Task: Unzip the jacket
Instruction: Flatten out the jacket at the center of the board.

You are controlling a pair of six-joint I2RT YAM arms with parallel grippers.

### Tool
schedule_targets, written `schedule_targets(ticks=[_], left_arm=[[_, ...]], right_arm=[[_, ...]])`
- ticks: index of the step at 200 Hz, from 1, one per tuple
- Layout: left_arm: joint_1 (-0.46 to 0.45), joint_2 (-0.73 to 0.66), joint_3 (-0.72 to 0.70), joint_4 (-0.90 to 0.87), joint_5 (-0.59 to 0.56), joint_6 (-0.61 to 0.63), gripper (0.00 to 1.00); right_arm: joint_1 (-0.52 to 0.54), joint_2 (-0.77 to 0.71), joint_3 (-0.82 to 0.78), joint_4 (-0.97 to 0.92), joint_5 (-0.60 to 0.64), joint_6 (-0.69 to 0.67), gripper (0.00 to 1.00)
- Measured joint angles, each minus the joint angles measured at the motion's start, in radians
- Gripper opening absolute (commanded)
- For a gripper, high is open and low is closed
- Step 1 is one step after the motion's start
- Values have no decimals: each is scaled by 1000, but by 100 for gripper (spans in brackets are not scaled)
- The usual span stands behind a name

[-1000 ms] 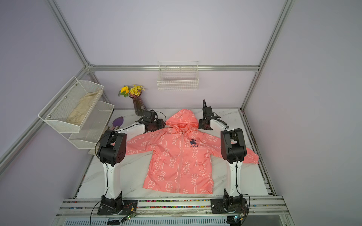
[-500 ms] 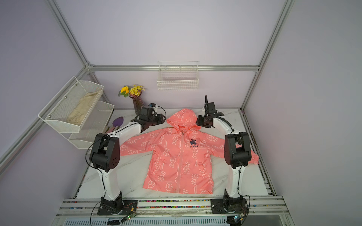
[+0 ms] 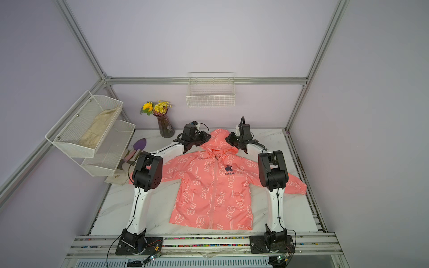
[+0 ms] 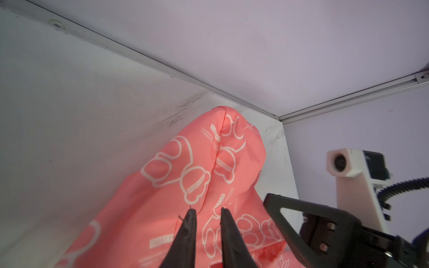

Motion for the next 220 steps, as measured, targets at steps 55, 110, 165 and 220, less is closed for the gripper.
schedule_targets(ticks=[55, 110, 165, 220], left_arm=[[23, 115, 47, -16, 12, -43, 17], [85, 113, -15, -2, 8, -34, 16], [91, 35, -112, 13, 9, 65, 21], [80, -261, -278, -65, -47, 368, 82]], right_arm=[[-41, 184, 47, 152, -77, 124, 0], [-90, 172, -11, 213, -125, 106, 6], [-99, 153, 6, 168, -217, 14, 19], [-99, 27, 98, -113, -194, -172, 27]])
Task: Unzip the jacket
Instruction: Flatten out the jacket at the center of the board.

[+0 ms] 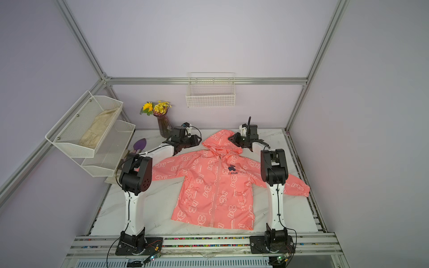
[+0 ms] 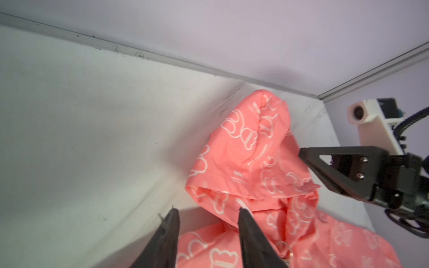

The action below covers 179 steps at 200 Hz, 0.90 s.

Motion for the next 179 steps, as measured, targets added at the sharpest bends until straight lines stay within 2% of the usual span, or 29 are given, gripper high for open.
schedule_targets(ticks=[14, 51, 72, 92, 127, 152, 179], left_arm=[[-3, -74, -21, -17, -3, 109, 100], [-3, -244, -101, 5, -3, 367, 100], [11, -309, -164, 58, 72, 485, 100], [39, -317, -171, 32, 205, 604, 100], [61, -298, -168, -145, 394, 779, 97], [59, -282, -168, -216, 475, 851, 93], [56, -261, -168, -261, 512, 897, 91]], right_arm=[[5, -59, -6, -58, 23, -52, 30], [36, -211, -85, -126, 50, -245, 40], [84, -261, -138, -144, 35, -356, 43], [125, -233, -107, -217, -3, -423, 41], [169, -126, -16, -389, 2, -512, 41], [182, -55, 52, -524, 44, -537, 39], [197, 2, 130, -642, 125, -558, 38]])
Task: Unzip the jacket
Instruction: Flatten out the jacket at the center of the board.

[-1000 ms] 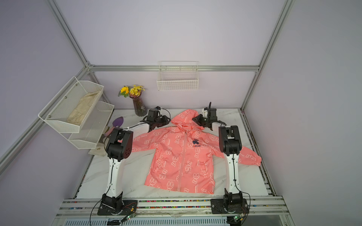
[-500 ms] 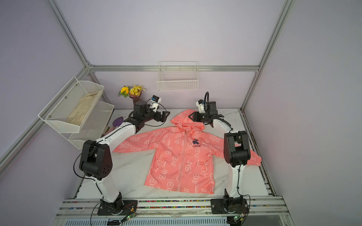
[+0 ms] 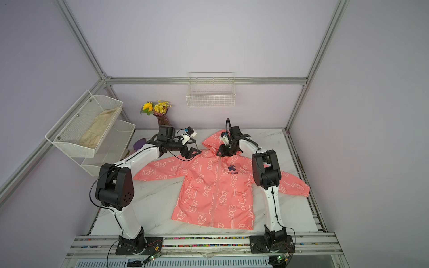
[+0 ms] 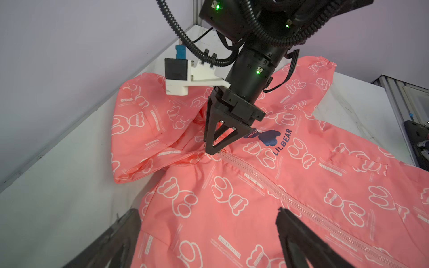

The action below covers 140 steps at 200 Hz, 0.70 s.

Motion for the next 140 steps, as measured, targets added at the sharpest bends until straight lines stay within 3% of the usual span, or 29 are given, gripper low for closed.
schedule_targets(ticks=[140], left_arm=[[-13, 72, 0, -56, 15, 39, 82]], right_arm=[[7, 67, 127, -136, 111, -4, 38]])
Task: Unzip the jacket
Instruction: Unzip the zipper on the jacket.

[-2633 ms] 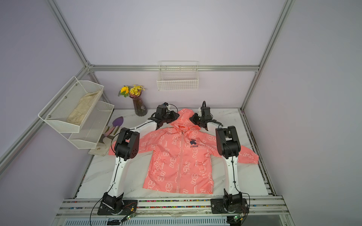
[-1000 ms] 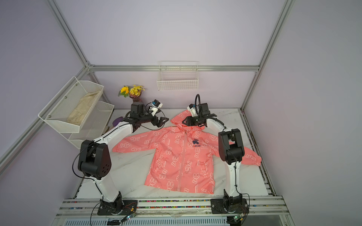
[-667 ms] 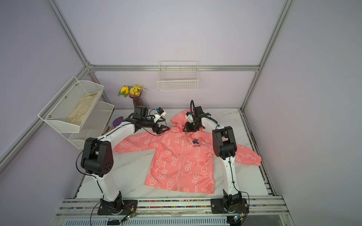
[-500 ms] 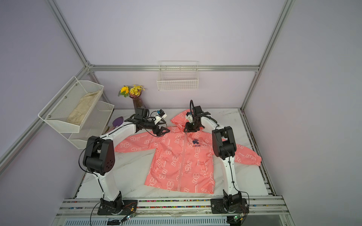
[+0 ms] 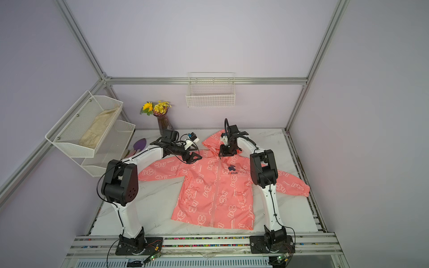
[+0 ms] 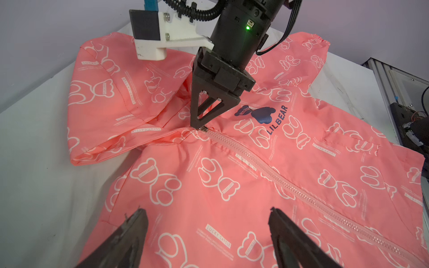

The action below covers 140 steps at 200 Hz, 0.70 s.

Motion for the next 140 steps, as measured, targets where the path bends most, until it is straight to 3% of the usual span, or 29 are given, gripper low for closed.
schedule_targets(ticks=[53, 140], left_arm=[[-13, 12, 11, 0, -8, 0, 79], [-39, 14, 17, 1, -64, 41, 72]], right_arm=[[5, 29, 3, -6, -1, 0, 33], [11, 29, 3, 12, -9, 11, 11]])
